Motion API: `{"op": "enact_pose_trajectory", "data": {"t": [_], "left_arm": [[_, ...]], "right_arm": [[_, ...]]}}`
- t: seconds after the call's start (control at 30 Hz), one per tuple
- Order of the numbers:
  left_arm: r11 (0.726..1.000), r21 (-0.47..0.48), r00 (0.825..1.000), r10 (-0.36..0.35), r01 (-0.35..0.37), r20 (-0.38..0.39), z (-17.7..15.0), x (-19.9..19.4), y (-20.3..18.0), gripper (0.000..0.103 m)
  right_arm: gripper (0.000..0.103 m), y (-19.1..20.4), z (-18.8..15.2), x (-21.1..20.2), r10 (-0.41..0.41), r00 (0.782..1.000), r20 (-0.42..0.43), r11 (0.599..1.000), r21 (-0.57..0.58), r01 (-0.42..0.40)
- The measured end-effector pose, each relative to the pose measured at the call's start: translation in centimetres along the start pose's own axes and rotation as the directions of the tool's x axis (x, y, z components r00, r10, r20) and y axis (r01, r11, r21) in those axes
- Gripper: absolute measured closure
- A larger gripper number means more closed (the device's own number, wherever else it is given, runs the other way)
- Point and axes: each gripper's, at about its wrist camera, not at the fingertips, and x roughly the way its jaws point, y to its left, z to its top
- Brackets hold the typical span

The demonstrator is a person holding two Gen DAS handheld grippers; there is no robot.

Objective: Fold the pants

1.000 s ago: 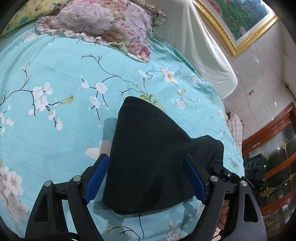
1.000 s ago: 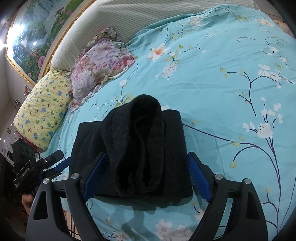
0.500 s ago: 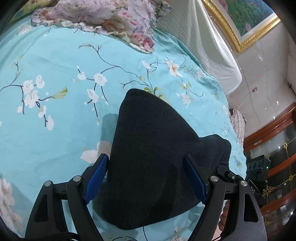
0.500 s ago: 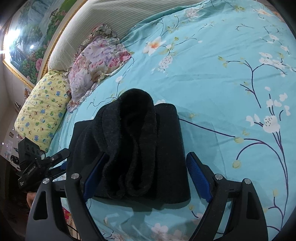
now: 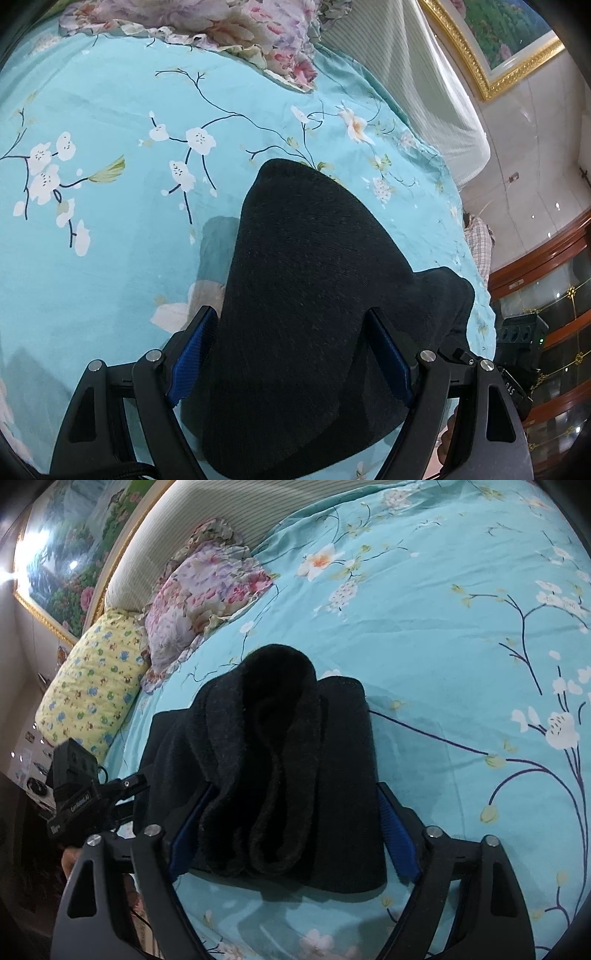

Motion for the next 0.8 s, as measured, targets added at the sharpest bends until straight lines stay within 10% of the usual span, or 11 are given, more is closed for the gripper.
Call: {"op": "enact_pose_trajectory", "data": {"t": [0.13,0.5,0.8], "left_arm": [[1.0,0.005,1.0,-0.008,0.008,-0.001,0.2,0.4,-0.3,0.023],[0.996,0.031,0.995,-0.09,0.089,0.05,0.7,-1.7,-1.1,0.069],[0.998,0.035,0.979,-0.063,0.057,0.196,2.2,-8.4,0.0,0.07]], "right_arm": [[0.036,-0.2,0.1,0.1,0.028,1.0,0.0,1.0,0.012,-0.028],[0.06,2.1,1.3,-1.0,0.074,0.997,0.02,0.996,-0.046,-0.073],[0.063,7.9,4.0,-0.8,0.187,0.982,0.016,0.972,-0.15,-0.183]]}}
